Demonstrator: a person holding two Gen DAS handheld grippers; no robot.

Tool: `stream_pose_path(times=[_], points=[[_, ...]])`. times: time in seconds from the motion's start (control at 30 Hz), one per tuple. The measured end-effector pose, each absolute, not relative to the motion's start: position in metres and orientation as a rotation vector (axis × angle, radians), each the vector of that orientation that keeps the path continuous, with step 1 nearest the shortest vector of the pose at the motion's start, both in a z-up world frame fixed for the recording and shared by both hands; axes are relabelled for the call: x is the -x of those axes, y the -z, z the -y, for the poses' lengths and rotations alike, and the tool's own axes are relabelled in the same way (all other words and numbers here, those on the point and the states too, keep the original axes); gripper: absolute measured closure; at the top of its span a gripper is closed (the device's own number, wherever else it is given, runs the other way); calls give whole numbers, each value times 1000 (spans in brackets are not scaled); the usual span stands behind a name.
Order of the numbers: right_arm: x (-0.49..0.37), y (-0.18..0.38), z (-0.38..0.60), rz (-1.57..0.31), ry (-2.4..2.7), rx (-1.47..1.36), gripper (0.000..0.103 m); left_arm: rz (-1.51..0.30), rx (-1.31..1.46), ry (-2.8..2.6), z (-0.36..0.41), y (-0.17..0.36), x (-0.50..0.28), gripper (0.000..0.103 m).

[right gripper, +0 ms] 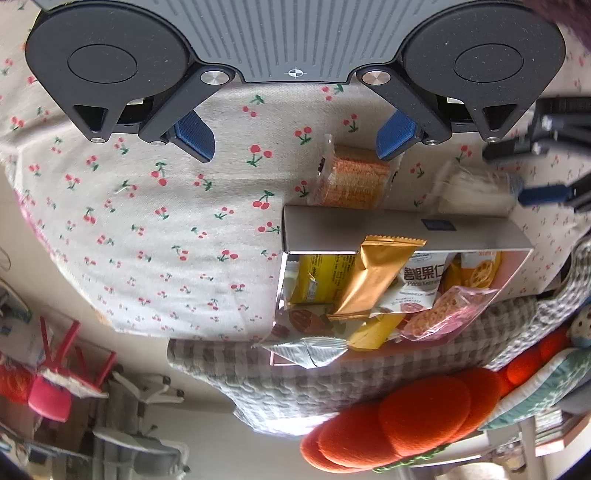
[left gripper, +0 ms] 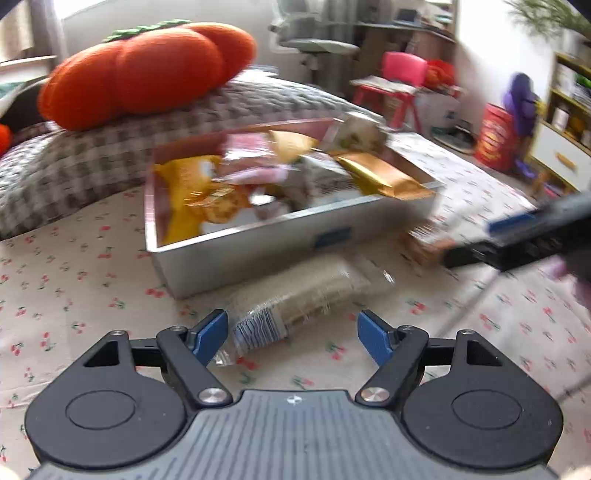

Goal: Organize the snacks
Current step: 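Withdraw both tools from the box toward the clear bar and wafer pack, then grasp clear wrapped bar with left tool while right tool grasps brown wafer pack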

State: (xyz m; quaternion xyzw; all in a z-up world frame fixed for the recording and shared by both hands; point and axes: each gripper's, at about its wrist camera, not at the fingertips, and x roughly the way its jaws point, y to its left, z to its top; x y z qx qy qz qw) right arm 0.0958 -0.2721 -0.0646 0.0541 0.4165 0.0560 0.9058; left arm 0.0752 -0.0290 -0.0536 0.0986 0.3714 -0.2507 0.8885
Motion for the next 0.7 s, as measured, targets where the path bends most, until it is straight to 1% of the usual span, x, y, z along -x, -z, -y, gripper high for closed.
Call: stream_pose_path(times=[0.17,0.27,0.33,0.4,0.47,0.53,0.6,0.67,0.7], points=[[-100,66,271,-866,-103,-152,7,-806,-276,692,41,53,-54,31],[-101,68,269,-870,-107,-158,7,-796,-273,698,38,47,-51,33],[-101,69,265,-865,-114,-153,7,-774,-255,654,34,44,-53,32],[-101,68,261,-854,-115,-142,7,-757,-221,612,31,40,-58,29],[-102,67,260,-840,-112,-141,7,-749,-190,581,32,40,-68,29],[-103,67,259,-835,-112,-145,7,-742,-173,558,35,41,-74,32],[-104,67,259,-834,-112,-151,8,-740,-174,536,42,44,-78,43],[-105,67,260,-833,-112,-159,9,-759,-173,532,50,49,-82,50],[-106,67,261,-833,-114,-162,9,-772,-171,539,53,51,-82,51]])
